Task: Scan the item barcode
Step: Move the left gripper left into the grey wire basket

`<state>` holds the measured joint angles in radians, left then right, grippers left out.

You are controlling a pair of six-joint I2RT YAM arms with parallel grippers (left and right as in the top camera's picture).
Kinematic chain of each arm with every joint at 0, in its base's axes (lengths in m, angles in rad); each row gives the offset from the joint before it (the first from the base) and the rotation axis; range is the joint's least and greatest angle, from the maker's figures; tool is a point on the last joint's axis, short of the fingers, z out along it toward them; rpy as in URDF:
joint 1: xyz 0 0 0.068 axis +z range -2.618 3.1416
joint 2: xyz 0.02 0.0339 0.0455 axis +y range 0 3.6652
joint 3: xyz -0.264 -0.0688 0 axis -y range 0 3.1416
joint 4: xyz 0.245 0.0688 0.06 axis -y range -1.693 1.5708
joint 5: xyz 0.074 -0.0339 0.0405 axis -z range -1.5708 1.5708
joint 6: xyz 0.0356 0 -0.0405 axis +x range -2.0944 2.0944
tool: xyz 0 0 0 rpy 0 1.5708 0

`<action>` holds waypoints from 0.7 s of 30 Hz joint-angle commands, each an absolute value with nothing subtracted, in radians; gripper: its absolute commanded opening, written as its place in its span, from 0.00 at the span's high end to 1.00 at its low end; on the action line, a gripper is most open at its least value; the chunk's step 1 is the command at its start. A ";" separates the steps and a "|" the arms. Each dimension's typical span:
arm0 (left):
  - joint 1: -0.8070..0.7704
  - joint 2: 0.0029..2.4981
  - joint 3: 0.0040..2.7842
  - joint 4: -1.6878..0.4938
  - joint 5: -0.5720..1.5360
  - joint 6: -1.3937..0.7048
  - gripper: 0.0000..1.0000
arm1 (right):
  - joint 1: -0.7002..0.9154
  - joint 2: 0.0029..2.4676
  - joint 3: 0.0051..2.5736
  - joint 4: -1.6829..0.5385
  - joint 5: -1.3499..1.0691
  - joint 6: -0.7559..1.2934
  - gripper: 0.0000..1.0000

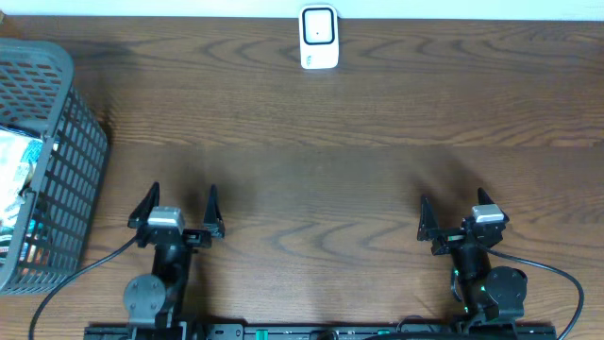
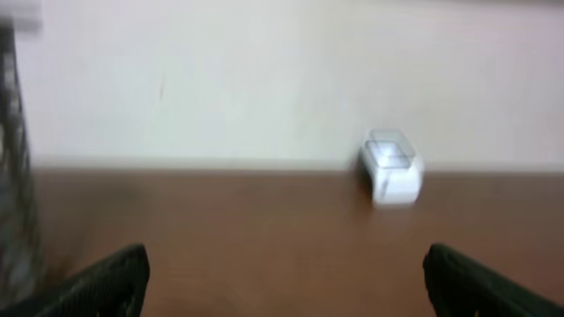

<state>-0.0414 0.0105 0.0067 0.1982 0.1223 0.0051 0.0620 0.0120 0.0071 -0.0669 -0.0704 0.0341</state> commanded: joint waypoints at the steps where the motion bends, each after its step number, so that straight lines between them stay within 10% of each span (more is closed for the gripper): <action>1: -0.045 0.004 0.004 0.316 0.186 0.022 0.02 | 0.056 0.007 0.006 -0.072 -0.062 0.044 0.01; 12: -0.045 0.031 0.030 0.894 0.216 0.167 0.03 | 0.056 0.007 0.006 -0.072 -0.062 0.044 0.01; 21: -0.045 0.360 0.486 0.614 0.257 0.195 0.03 | 0.056 0.007 0.006 -0.072 -0.062 0.044 0.01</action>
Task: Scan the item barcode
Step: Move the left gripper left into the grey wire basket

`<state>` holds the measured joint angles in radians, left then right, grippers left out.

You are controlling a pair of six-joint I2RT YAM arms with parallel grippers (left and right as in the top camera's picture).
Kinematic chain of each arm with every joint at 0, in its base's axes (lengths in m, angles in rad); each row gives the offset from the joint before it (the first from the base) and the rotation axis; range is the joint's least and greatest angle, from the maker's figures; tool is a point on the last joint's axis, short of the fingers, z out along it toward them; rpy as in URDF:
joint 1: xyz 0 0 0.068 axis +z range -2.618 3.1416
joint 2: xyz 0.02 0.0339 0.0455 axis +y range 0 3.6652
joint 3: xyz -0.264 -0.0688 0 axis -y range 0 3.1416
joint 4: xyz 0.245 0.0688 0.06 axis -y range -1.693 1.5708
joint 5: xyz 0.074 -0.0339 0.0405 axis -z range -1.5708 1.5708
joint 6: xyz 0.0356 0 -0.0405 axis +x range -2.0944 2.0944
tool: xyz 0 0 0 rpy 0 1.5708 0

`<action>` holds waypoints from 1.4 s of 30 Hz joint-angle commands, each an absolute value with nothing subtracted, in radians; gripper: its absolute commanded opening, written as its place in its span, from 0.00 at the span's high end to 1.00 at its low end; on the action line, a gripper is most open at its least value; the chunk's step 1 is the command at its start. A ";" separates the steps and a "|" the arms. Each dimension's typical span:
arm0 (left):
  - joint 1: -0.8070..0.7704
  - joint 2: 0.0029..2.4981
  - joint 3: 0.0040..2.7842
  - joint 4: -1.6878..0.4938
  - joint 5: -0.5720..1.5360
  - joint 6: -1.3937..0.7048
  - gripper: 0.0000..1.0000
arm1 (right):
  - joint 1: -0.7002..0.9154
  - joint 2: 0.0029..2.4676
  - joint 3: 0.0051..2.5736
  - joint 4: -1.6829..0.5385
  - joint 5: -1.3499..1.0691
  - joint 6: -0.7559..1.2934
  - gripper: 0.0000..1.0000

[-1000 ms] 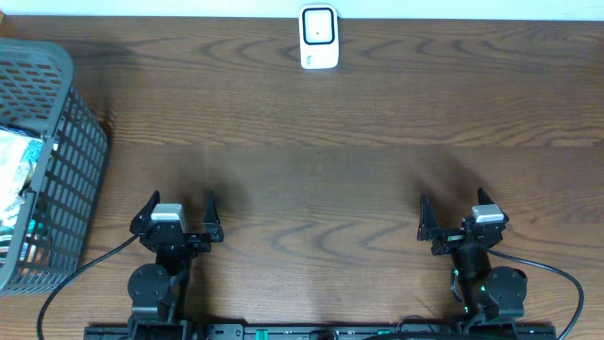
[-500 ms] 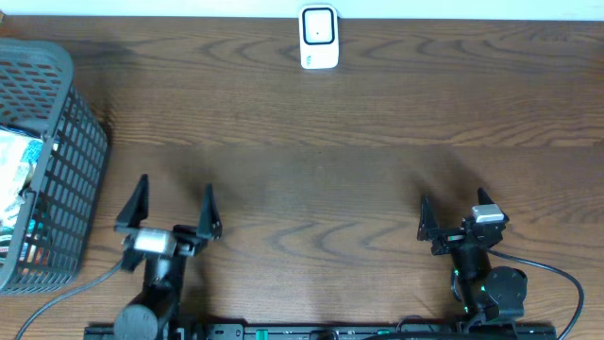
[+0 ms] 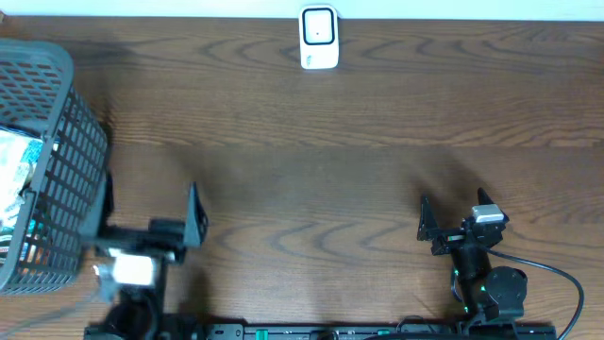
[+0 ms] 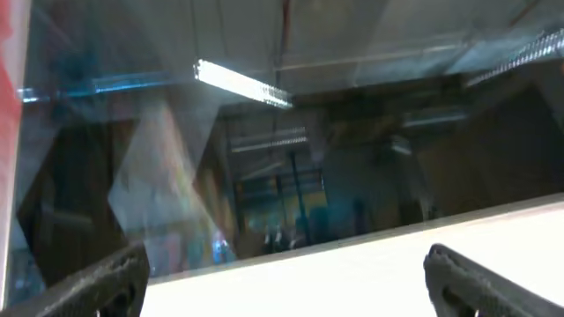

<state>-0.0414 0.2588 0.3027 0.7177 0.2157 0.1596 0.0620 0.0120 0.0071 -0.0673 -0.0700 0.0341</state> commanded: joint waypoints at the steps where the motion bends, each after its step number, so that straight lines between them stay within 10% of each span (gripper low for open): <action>1: -0.045 0.417 0.577 0.495 0.264 0.195 0.02 | 0.056 0.007 0.006 -0.072 -0.062 0.044 0.01; 7: -0.045 0.727 0.939 0.041 0.373 0.182 0.02 | 0.056 0.007 0.006 -0.072 -0.062 0.044 0.01; 14: -0.027 0.876 1.020 0.125 0.397 0.058 0.03 | 0.056 0.007 0.006 -0.072 -0.062 0.044 0.01; 26: 0.247 1.500 2.291 -1.085 0.333 0.092 0.03 | 0.056 0.007 0.006 -0.072 -0.062 0.044 0.01; 42: 0.371 1.806 2.373 -0.903 -0.599 0.072 0.03 | 0.056 0.007 0.006 -0.071 -0.062 0.044 0.01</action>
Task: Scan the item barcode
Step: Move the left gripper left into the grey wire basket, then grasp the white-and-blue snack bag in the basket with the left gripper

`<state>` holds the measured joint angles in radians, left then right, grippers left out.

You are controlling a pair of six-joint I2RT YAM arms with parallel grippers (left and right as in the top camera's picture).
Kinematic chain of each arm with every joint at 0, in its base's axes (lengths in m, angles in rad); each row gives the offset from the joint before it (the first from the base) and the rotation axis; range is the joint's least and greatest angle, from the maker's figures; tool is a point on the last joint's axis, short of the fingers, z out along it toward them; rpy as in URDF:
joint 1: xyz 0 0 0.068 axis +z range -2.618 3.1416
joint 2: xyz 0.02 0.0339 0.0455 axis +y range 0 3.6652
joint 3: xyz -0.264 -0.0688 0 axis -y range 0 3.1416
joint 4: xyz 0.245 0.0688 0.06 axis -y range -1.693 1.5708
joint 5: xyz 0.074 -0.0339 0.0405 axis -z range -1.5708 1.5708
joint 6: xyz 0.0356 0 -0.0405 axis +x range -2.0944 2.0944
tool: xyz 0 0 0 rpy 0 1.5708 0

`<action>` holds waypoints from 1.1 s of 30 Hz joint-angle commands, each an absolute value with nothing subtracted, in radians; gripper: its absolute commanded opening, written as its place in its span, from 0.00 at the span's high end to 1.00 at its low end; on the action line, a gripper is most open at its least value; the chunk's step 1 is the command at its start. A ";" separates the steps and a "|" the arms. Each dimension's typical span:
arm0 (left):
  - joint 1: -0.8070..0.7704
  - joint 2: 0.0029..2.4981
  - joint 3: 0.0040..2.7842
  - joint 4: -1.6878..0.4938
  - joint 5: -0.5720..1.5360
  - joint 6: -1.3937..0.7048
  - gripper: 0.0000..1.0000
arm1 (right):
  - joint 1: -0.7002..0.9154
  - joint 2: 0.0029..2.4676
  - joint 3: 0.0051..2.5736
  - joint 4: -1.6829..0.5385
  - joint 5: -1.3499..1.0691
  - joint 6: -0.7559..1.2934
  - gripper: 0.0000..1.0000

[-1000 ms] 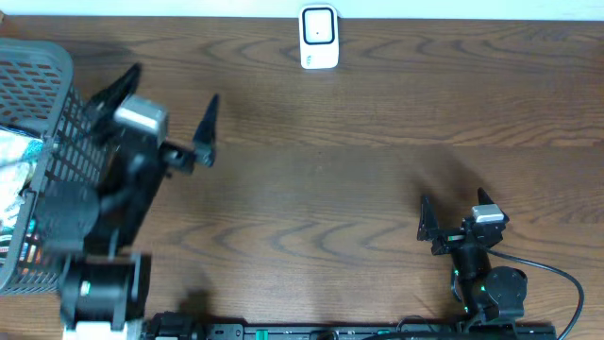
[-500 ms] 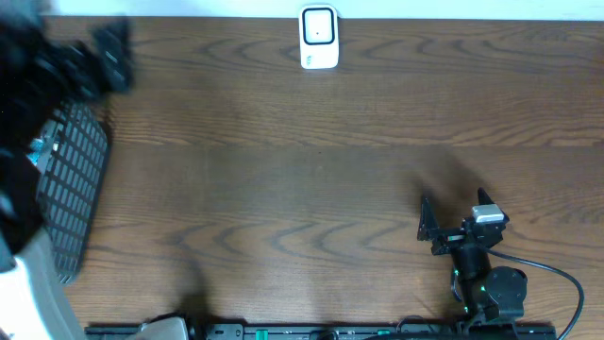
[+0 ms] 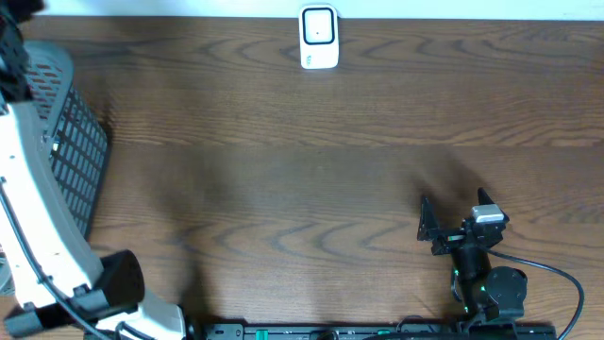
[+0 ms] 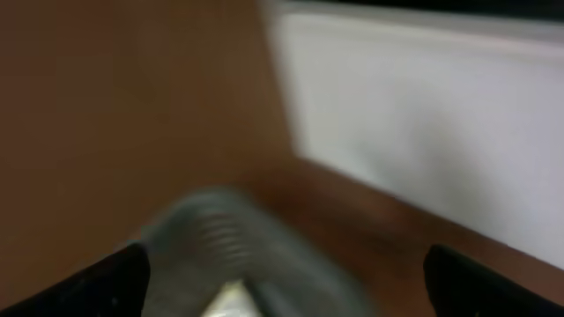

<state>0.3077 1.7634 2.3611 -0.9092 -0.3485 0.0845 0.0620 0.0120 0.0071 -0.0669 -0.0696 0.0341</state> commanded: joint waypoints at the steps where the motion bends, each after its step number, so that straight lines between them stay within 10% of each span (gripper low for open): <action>1: 0.395 1.823 2.373 -0.907 -0.599 0.045 0.02 | 0.056 0.007 0.006 -0.072 -0.062 0.044 0.01; 16: 0.640 1.955 2.344 -1.170 -0.210 0.164 0.02 | 0.056 0.007 0.006 -0.072 -0.062 0.044 0.01; 33: 0.738 1.958 1.804 -0.937 0.019 0.417 0.03 | 0.056 0.007 0.006 -0.072 -0.062 0.044 0.01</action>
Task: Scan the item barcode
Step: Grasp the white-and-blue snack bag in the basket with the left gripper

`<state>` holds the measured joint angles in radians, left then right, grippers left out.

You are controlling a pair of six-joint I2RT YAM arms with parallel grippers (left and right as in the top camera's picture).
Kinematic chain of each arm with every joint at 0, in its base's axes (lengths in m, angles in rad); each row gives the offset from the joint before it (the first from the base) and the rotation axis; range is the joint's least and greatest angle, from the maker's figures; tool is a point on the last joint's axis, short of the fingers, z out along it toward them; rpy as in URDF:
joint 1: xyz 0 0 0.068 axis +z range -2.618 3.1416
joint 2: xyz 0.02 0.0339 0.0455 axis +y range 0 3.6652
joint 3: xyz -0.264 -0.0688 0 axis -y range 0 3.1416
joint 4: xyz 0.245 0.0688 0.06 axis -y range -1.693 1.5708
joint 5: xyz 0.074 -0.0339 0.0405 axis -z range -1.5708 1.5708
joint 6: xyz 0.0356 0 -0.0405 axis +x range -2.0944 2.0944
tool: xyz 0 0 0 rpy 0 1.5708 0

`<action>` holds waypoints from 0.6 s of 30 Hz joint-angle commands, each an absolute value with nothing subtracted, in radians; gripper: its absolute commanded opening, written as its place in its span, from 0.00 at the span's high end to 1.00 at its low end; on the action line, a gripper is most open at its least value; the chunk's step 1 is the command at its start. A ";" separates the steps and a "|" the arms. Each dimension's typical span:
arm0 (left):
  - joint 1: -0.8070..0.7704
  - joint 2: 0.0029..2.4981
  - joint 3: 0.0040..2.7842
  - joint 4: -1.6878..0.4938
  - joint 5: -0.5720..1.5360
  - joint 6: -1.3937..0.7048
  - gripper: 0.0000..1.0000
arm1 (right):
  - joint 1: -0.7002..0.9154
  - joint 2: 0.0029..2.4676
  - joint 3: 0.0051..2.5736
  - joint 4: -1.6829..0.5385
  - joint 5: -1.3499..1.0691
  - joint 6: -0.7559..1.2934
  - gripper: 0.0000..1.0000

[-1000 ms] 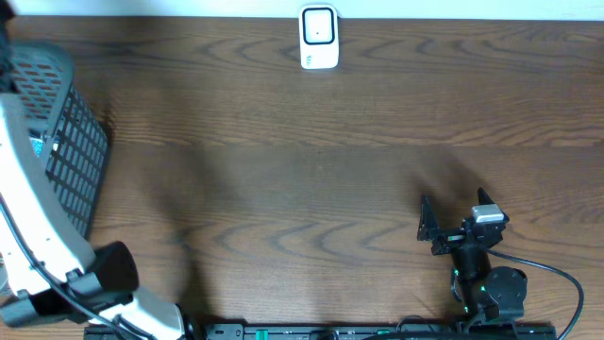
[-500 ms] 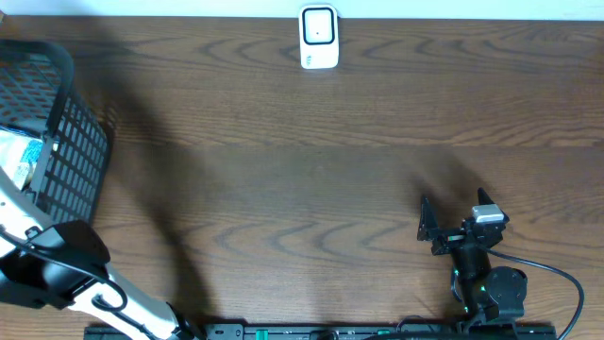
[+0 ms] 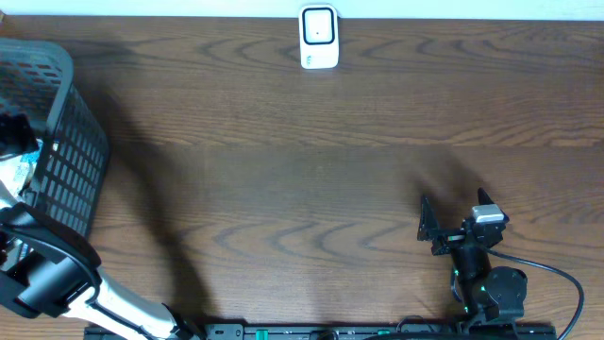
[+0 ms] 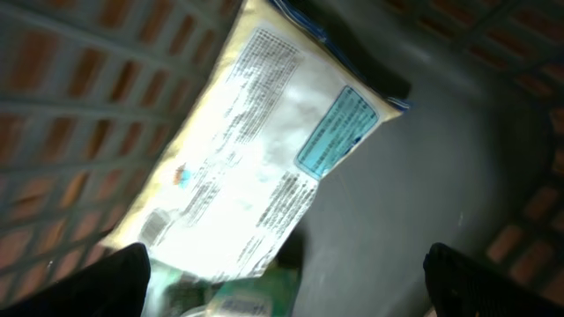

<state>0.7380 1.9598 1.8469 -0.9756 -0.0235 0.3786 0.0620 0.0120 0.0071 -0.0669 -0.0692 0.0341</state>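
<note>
In the left wrist view I look straight down into the grey basket [image 4: 493, 114]. A pale packet [image 4: 256, 167] with fine print and a blue label lies slanted on its floor. The corner of a green packet [image 4: 273, 295] shows under its lower end. My left gripper [image 4: 286, 295] hangs open above them, one fingertip at each lower corner, with nothing between. In the overhead view the left arm [image 3: 47, 274] reaches into the basket [image 3: 66, 123] at the table's left edge. The white scanner [image 3: 319, 38] stands at the far middle edge. My right gripper [image 3: 453, 222] rests open near the front right.
The basket's lattice walls [image 4: 79, 79] close in round the left gripper on all sides. The wooden table [image 3: 311, 170] stretches between basket, scanner and right arm. A cable [image 3: 557, 274] loops from the right arm's base.
My left gripper was above the basket's rim with the view blurred; now it is down inside the basket, over the pale packet. It is still open. The right arm has not moved.
Both grippers first rested open at the front of the table, the left one facing the scanner. The left arm then stood turned toward the basket, later reached over its rim, and now hangs inside over the packets. The right arm stayed put.
</note>
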 commanded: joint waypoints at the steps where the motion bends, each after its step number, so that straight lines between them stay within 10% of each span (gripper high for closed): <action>1: 0.738 1.958 1.794 -0.924 0.019 0.413 0.02 | 0.056 0.007 0.006 -0.072 -0.062 0.044 0.01; 18: 0.737 2.067 1.744 -0.858 0.015 0.574 0.02 | 0.056 0.007 0.006 -0.072 -0.062 0.044 0.01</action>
<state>0.7368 2.0232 1.7767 -0.8547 0.0025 0.4908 0.0620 0.0120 0.0071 -0.0669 -0.0692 0.0341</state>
